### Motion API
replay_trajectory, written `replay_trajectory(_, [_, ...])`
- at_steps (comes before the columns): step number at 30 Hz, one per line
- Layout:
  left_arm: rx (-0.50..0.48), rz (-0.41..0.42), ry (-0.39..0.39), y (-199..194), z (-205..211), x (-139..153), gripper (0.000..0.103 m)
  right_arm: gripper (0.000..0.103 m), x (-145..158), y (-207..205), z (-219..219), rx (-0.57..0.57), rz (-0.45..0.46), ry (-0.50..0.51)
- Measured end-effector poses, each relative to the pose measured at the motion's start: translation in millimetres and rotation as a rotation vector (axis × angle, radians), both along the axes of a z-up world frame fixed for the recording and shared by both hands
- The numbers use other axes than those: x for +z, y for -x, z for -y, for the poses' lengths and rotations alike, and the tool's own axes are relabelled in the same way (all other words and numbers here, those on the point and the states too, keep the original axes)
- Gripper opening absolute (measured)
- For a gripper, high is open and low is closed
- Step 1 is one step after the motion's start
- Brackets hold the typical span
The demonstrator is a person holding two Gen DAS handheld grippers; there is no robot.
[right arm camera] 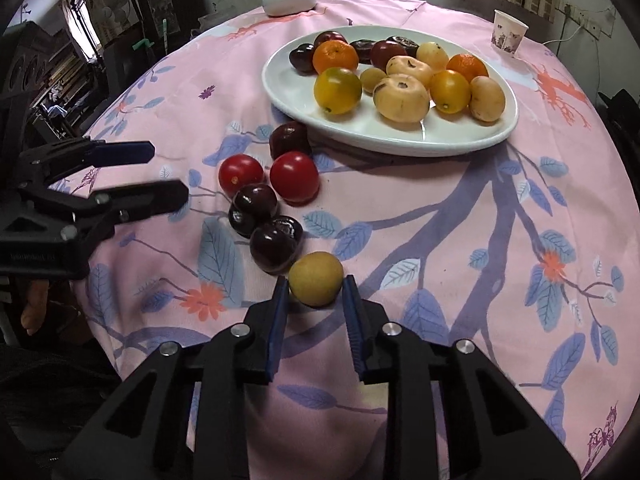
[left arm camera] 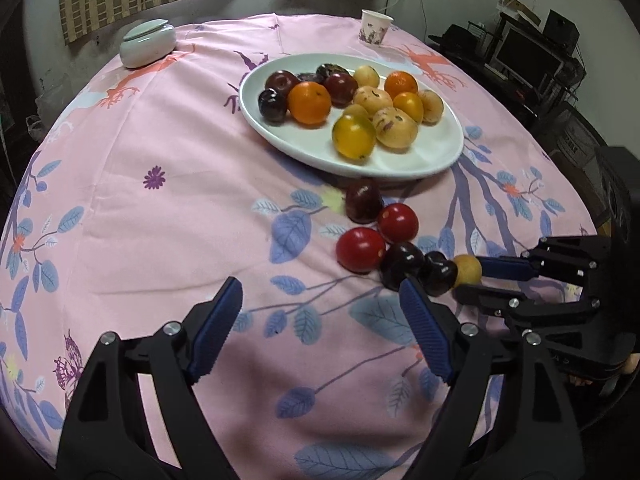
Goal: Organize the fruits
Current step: 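Grasp a small yellow fruit with the right tool while the left tool reaches toward a red plum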
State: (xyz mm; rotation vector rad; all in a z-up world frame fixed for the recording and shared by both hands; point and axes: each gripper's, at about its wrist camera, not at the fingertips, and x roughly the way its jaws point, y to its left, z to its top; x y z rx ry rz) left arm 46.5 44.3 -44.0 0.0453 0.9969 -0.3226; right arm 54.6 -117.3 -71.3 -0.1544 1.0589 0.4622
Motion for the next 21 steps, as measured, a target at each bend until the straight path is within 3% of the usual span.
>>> replay_trajectory(7, [-0.036, -0.055, -0.06, -4, 23, -19, 0.082, 0.028, 10, 7, 23, -0.064, 0.041, -0.021])
replay_trajectory(9, [-0.006, -0.047, -0.089, -8, 22, -22, 0.081, 0.028, 9, 8, 30, -0.081, 0.031, -0.035])
replay_trajectory(13, [0.028, -0.008, -0.074, -11, 11, -9, 0.08, 0.028, 7, 12, 41, -0.099, 0.018, -0.05])
replay_trajectory(17, [0.026, -0.036, -0.11, -21, 12, -20, 0.08, 0.028, 10, 12, 44, -0.102, 0.019, -0.069])
replay_trajectory(20, [0.022, -0.034, -0.107, -29, 20, -26, 0.076, 0.028, 12, 11, 43, -0.1, 0.023, -0.085])
replay_trajectory(21, [0.011, -0.027, -0.102, -30, 23, -26, 0.071, 0.028, 12, 11, 43, -0.101, 0.02, -0.091])
